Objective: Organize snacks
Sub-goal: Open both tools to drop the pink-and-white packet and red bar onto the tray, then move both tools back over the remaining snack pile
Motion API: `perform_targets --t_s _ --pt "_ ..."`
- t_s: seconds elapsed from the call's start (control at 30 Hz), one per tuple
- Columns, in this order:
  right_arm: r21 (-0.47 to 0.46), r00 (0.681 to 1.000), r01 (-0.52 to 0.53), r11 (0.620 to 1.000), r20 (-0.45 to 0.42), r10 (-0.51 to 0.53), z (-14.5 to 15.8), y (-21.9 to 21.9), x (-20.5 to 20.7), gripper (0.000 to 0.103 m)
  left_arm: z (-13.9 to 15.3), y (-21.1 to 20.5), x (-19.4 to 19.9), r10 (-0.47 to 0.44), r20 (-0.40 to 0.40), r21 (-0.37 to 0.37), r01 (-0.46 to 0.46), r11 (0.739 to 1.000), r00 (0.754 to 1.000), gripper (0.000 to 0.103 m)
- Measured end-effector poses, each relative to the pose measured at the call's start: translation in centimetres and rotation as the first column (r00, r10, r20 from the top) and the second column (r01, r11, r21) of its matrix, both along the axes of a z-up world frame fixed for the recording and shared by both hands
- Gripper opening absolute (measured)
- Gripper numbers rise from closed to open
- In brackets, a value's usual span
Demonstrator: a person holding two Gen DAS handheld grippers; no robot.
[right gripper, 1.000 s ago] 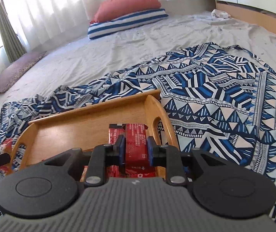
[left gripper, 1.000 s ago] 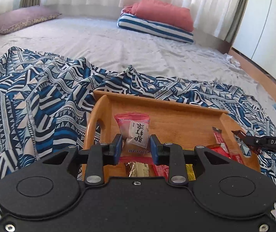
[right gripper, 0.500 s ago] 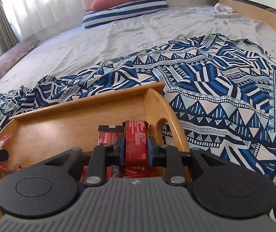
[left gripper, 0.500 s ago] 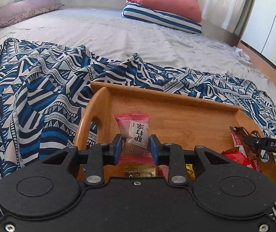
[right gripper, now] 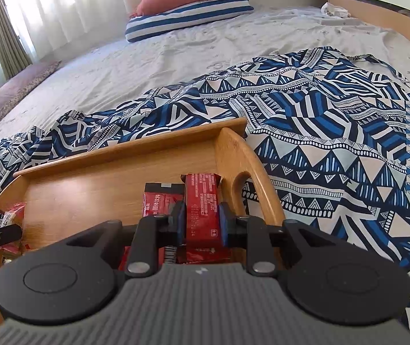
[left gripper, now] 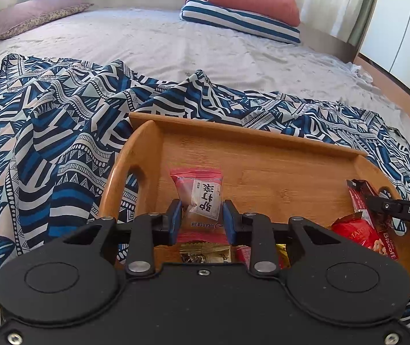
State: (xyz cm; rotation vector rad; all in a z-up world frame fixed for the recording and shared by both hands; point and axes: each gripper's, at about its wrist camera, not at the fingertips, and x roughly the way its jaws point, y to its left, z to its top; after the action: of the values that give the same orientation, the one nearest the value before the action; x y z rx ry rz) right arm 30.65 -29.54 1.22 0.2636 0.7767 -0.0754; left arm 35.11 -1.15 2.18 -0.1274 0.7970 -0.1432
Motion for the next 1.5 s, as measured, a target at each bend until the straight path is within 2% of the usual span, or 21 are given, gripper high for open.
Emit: perform_targets --t_s 0.2,0.3,0.33,0.37,0.43,0.5,0.57,0.7,0.9,1.07,1.2,1.5 --pt "0.000 1.000 0.000 1.000 -0.005 0.000 0.1 0.0 0.0 0.030 0.0 -0.2 0.0 -0.013 0.003 0.020 0.013 1.000 1.000 0.029" --pt "0.006 1.000 0.002 1.000 -0.002 -0.002 0.3 -0.1 -0.1 0.047 0.3 -0.1 -0.1 -0.014 0.005 0.020 0.014 1.000 1.000 0.029" --pt "0.012 1.000 0.003 1.000 -0.008 -0.003 0.4 -0.2 -0.1 0.054 0.5 0.0 -0.3 -0.014 0.013 0.021 0.014 1.000 1.000 0.033" --pt "0.032 1.000 -0.001 0.999 -0.010 0.001 0.6 -0.4 -0.2 0.056 0.7 0.0 -0.4 -0.018 0.017 0.021 0.018 1.000 1.000 0.042" --pt "0.047 1.000 0.005 0.999 0.002 -0.005 1.1 -0.6 -0.6 0.064 1.5 0.1 -0.9 -0.019 0.032 0.039 0.018 0.999 0.999 0.048" --pt "0.043 1.000 -0.006 0.999 0.008 0.005 1.8 -0.6 -1.0 0.064 2.4 0.1 -1.5 -0.025 0.044 0.060 0.022 0.998 0.999 0.051" --pt "0.041 1.000 -0.013 0.999 0.019 0.012 2.6 -0.6 -1.7 0.065 3.3 0.2 -2.4 -0.036 0.055 0.062 0.032 0.998 0.998 0.058" --pt "0.036 0.998 -0.043 0.998 0.054 0.041 4.4 -0.2 -3.7 0.068 5.1 0.5 -4.9 -0.062 0.073 0.069 0.057 0.996 0.995 0.062" --pt "-0.034 0.989 -0.108 0.994 0.101 0.111 7.3 1.4 -7.3 0.072 7.3 0.5 -9.2 -0.108 0.086 0.086 0.101 0.991 0.990 0.074" --pt "-0.075 0.976 -0.155 0.985 0.144 0.164 9.2 3.0 -10.8 0.076 8.7 0.9 -13.4 -0.140 0.096 0.069 0.134 0.989 0.985 0.086" --pt "-0.095 0.964 -0.191 0.977 0.169 0.205 9.9 4.2 -13.7 0.079 9.4 1.2 -16.4 -0.142 0.096 0.081 0.134 0.988 0.985 0.088" --pt "-0.124 0.940 -0.260 0.958 0.194 0.281 9.7 6.8 -19.1 0.085 9.2 2.2 -21.6 -0.109 0.087 0.045 0.105 0.993 0.990 0.088"
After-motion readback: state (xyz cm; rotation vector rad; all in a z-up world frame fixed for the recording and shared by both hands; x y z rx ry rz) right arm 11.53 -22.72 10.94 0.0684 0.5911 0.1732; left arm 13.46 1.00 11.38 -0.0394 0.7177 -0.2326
